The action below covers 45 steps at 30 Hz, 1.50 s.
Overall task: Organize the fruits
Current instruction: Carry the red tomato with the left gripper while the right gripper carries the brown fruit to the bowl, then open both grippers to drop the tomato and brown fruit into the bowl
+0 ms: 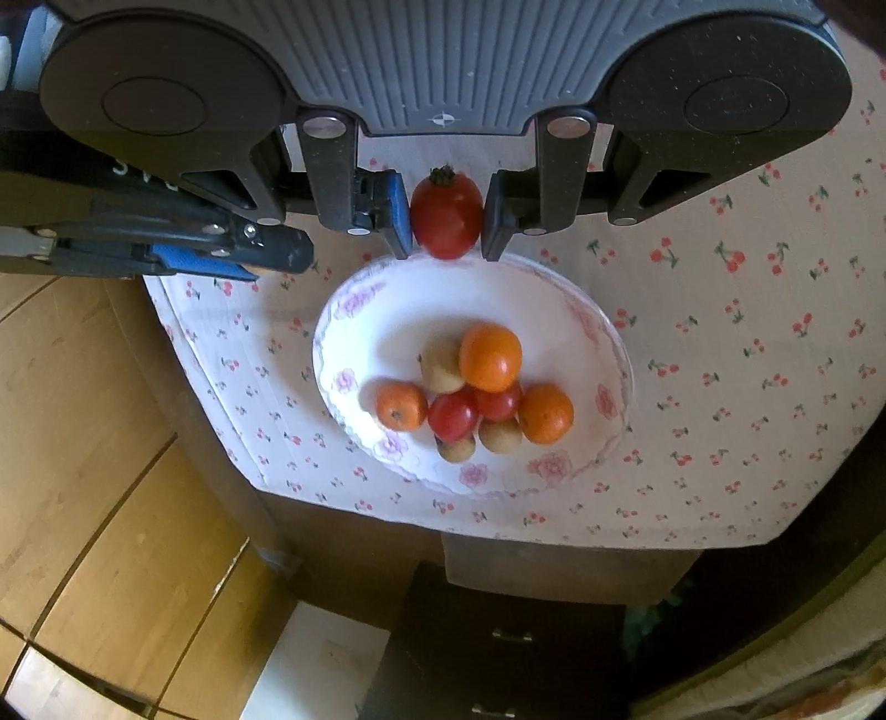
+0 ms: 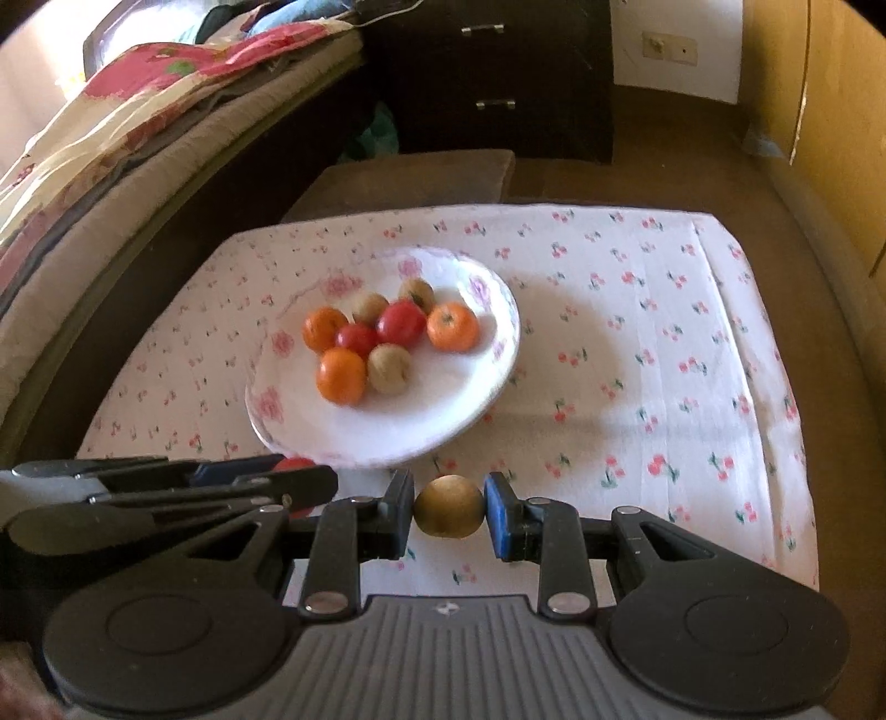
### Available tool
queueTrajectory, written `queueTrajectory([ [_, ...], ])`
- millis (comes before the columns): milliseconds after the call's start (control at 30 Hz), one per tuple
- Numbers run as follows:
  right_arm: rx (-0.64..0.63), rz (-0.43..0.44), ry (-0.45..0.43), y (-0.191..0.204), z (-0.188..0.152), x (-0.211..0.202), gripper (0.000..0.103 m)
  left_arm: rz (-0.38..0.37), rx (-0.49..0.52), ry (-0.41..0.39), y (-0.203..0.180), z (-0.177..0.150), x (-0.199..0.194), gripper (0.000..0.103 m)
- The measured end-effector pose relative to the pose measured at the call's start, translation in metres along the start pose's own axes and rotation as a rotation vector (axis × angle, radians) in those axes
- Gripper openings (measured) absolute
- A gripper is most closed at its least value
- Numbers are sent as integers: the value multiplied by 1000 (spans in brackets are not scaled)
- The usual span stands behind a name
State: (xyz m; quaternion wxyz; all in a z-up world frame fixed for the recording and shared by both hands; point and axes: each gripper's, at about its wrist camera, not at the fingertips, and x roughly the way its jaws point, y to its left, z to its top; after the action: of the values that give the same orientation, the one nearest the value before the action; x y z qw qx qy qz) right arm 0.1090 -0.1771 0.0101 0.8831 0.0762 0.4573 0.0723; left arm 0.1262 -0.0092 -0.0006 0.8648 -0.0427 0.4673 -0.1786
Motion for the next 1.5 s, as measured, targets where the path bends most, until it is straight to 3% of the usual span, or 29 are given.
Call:
queueTrajectory([
  [967,13,43,-13,5,32,34,31,67,-23,-29,16,28,14,34],
  [1267,15,33,-37,5,30,27,33,121,12,-66,12,28,6,48],
  [1500,11,1,-59,6,18,8,35,173,31,-118,8,22,-11,72],
])
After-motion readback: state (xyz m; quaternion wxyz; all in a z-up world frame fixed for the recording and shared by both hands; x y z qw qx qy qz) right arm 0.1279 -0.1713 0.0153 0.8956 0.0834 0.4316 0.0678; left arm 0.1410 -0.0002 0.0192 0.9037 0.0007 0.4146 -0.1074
